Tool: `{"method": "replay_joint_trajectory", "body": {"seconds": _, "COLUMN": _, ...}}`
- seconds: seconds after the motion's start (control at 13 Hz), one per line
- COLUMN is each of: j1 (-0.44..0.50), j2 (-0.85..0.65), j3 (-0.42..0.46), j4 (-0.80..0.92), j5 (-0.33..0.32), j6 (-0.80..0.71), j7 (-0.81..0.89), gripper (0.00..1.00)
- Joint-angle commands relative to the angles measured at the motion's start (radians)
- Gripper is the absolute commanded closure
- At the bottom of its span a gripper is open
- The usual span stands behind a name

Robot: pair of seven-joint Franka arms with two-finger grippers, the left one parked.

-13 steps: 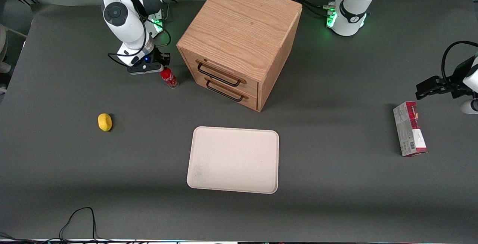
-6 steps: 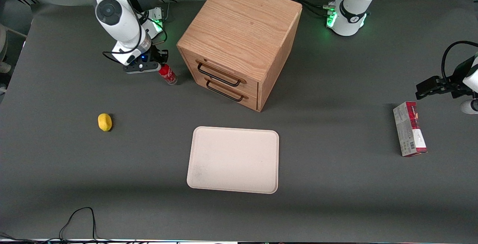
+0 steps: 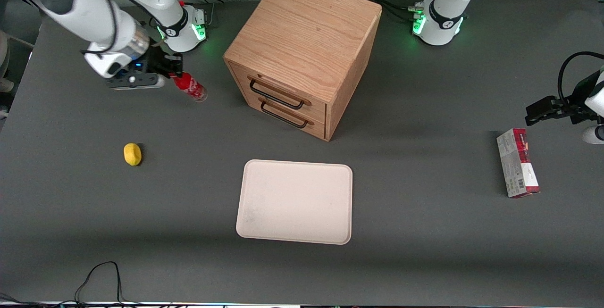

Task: Place coke bottle on tray
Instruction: 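Lift the bottle and carry it with the right gripper to the tray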

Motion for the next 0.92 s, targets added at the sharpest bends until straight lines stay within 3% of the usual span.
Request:
{"method": "replay_joint_trajectory", "body": {"seconds": 0.0, "j1": -0.002, "j2": 0.315, "j3": -0.050, "j4": 0.488, "j5": -0.027, "j6": -0.251, "j7": 0.003, "gripper": 1.00}}
{"method": "replay_joint_trajectory", "body": {"seconds": 0.38, "j1": -0.002, "j2": 0.556, "j3": -0.061, "j4": 0.791, "j5": -0.061, "j6": -0.311, "j7": 0.024, "gripper": 1.00}}
{"method": "replay_joint_trajectory", "body": {"seconds": 0.62, "j1": 0.049, "j2": 0.825, "j3": -0.038, "j4": 1.062, "j5": -0.060, "j6": -0.282, "j7": 0.255, "gripper": 1.00}}
{"method": "replay_joint_trajectory", "body": {"seconds": 0.85, "j1": 0.133, "j2": 0.939, "j3": -0.036, "j4": 1.095, "j5": -0.105, "j6": -0.085, "j7": 0.438, "gripper": 1.00}}
